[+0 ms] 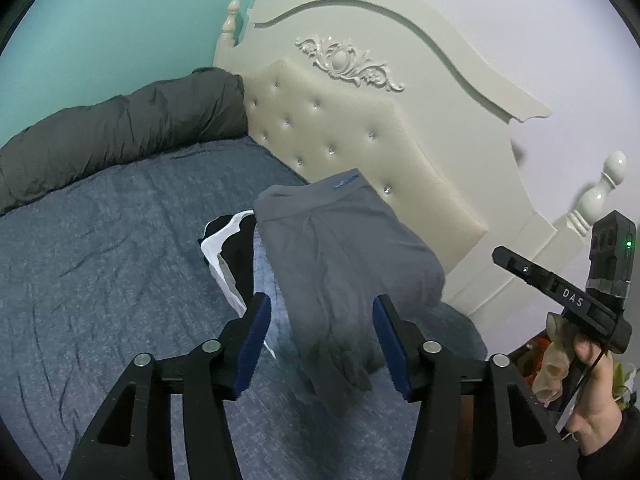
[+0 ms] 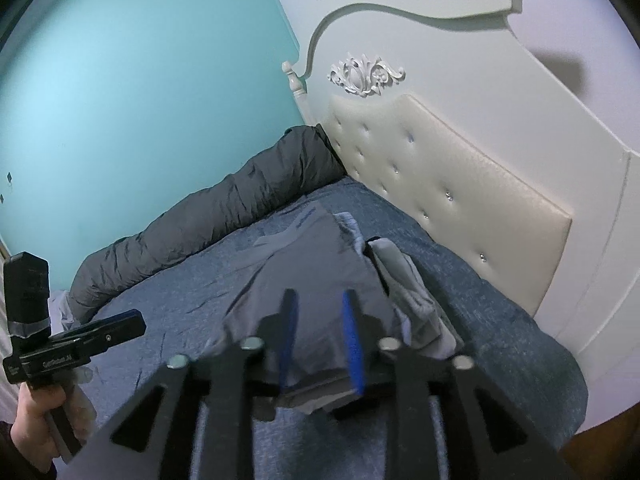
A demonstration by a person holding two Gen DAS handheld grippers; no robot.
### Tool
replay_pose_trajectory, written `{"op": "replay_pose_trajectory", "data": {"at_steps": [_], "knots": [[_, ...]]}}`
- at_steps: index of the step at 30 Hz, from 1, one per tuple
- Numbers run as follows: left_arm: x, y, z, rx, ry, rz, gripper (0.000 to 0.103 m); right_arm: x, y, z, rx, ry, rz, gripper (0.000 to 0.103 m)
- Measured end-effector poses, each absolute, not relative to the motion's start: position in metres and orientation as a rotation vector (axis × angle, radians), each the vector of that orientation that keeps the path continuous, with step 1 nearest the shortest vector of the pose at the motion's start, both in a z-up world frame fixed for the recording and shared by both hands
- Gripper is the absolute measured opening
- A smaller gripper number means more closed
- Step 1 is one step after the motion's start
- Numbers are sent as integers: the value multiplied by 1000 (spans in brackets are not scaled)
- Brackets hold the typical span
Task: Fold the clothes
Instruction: 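Open both grippers and pull them back from the stack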
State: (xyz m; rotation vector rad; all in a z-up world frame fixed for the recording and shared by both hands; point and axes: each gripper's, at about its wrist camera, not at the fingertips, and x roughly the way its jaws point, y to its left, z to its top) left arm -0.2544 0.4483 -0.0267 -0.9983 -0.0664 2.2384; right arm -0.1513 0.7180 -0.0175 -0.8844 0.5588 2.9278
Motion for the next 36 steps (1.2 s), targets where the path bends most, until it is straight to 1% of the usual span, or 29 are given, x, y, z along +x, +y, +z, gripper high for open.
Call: {"op": "replay_pose_trajectory", "data": {"at_steps": [4,5,6,7,10,12,13,15,21,28,29,30,31,32,36], "knots": [[-235,441,-16,-975,-60,2255,61,-137,702,-7,-868,523,2926,34],[-230,438,-13,-970,-55,2262,61,-133,698,-4,-864,515,2923,37],[-225,435,-11,-966,-51,2269,62,-129,694,-1,-861,506,2919,42],[-221,433,-9,-965,-51,2273,62,-124,689,2,-854,499,2919,44],[-209,425,-2,-950,-48,2289,63,-112,677,10,-841,496,2928,47],[-202,421,2,-937,-42,2299,64,-105,669,15,-838,485,2926,51],[-198,419,4,-931,-40,2303,66,-102,666,17,-835,475,2923,52],[-190,413,8,-920,-38,2310,68,-95,658,21,-823,449,2913,63],[-169,397,19,-882,-13,2338,68,-76,641,28,-817,431,2896,69],[-147,380,24,-849,7,2364,68,-49,617,33,-773,340,2893,76],[-144,377,24,-845,9,2367,70,-46,615,34,-766,337,2891,78],[-141,375,24,-841,10,2370,74,-42,613,34,-761,334,2887,80],[-138,372,24,-834,8,2376,89,-39,611,34,-757,332,2882,81],[-134,369,25,-820,4,2388,97,-35,609,34,-752,333,2877,82],[-119,359,29,-773,7,2415,97,-21,599,32,-744,334,2869,86]]}}
